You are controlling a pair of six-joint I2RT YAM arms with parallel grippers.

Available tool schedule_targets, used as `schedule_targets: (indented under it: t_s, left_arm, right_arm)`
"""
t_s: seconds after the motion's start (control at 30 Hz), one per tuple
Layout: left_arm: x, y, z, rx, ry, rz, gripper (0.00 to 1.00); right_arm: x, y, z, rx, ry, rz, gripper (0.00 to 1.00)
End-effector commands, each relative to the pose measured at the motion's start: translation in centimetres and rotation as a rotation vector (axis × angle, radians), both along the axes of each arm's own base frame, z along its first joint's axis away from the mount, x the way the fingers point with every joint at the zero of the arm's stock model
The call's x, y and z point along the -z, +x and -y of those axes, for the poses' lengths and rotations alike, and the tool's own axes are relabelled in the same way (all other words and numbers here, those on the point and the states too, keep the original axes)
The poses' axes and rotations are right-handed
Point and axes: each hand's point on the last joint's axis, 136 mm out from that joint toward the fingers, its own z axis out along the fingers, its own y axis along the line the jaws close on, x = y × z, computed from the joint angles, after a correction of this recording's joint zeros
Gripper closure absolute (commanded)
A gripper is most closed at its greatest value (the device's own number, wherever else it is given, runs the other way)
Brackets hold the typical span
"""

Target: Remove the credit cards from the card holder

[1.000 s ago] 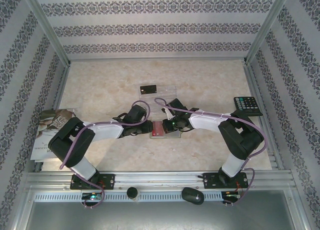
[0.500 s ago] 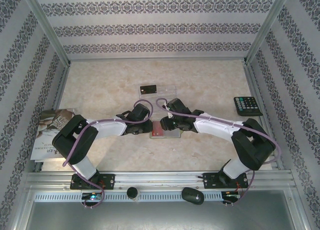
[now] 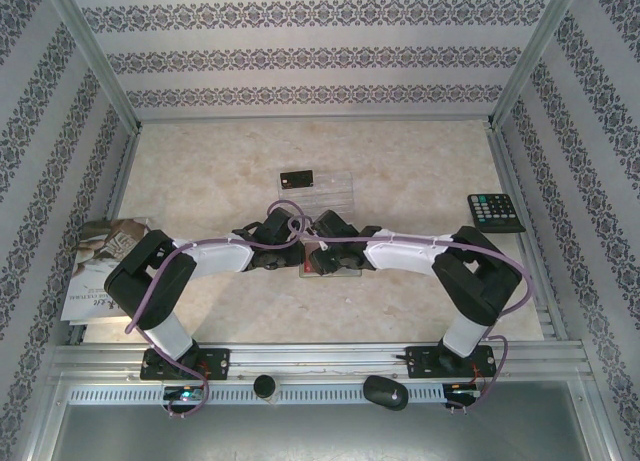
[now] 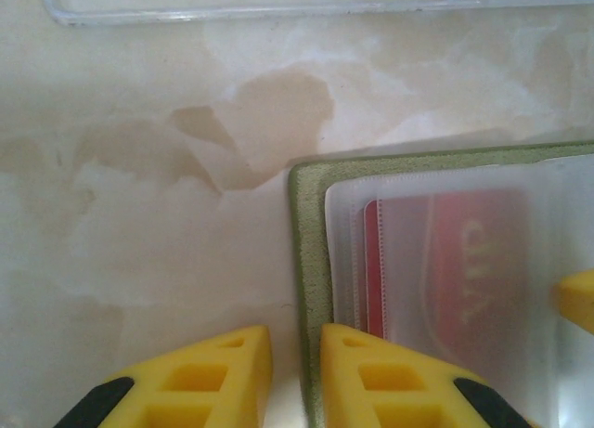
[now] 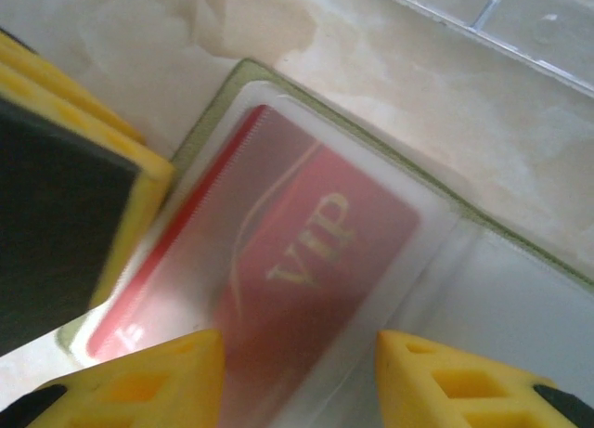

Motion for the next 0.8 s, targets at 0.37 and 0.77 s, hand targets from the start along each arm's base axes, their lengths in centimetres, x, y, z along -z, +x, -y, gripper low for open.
schedule_targets:
  t_s: [0.37,0.77]
  left_arm:
    - [2.3,-1.6,0.3,0.033,0.016,-0.065,0.82]
    - [2.7,-1.8,0.5,0.041,0.006,-0.08,0.86]
  right_arm:
    - [1.0,0.5,2.3,0.062,-0.107,0.053,0.88]
    - [-0.4,1.9,9.1,0.322,-0.099,0.119,0.63]
